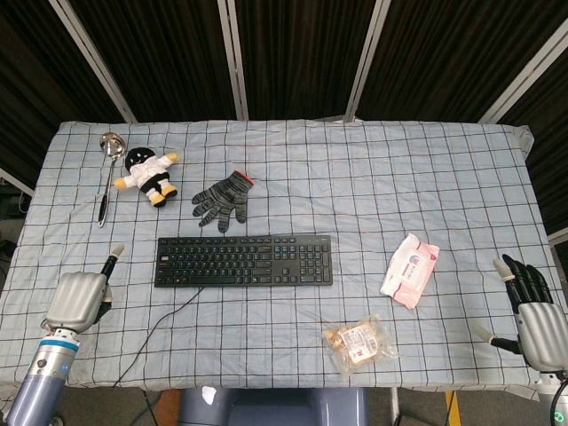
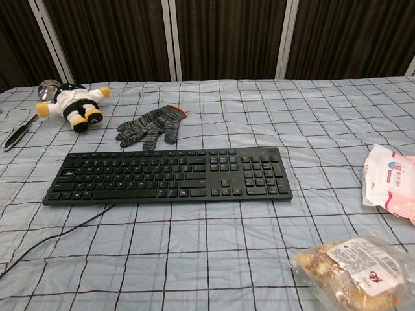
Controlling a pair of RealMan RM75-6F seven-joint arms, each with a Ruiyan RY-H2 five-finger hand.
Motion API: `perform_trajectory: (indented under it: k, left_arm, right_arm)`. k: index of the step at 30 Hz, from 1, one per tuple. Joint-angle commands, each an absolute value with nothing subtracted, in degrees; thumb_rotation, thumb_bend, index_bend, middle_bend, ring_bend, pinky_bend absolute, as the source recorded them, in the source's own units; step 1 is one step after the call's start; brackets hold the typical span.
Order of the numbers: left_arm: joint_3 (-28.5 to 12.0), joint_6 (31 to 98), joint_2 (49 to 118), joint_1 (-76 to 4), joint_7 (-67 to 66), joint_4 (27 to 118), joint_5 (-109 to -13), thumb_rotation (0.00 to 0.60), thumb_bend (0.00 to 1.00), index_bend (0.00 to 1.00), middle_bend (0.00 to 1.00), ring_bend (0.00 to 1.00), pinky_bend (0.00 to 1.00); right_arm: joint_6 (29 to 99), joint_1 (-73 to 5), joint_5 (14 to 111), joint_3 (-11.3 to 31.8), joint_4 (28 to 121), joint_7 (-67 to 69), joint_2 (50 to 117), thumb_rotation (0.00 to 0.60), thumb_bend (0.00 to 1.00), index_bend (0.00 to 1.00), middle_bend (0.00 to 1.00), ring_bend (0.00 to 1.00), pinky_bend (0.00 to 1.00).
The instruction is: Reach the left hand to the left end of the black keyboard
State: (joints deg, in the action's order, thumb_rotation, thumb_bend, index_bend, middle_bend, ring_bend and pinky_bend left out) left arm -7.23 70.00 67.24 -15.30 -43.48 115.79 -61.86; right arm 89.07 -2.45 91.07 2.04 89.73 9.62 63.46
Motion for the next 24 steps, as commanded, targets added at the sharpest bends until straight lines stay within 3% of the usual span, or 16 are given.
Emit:
perform_trajectory:
  k: [1,10,24]
  left_arm:
    - [-10.54,64.88,68.19,-23.21,-52.99,118.19,-46.66,0.600,1.00,0.00,0.82,0.75,0.61]
    - [-11.39,67.49,74.47,-34.52,-64.05,113.80,-26.89,0.600,1.00,0.00,0.82,0.75,0.61]
    - [-9.78,70.39,80.95,-41.76,-66.95,107.84,-18.08,0.600,1.00,0.00,0.82,0.75,0.61]
  right_arm:
    - [89.05,-2.49,91.14,2.04,89.77,9.71,63.44,0.600,0.05,0.00,0.00,0.00,0.00]
    - [88.83,-2.60,91.18,1.99,89.78,10.16,63.44,0.600,0.05,0.00,0.00,0.00,0.00]
    - [88.56,-2.76,91.09,2.02,89.95,10.43,63.45,0.600,0.05,0.00,0.00,0.00,0.00]
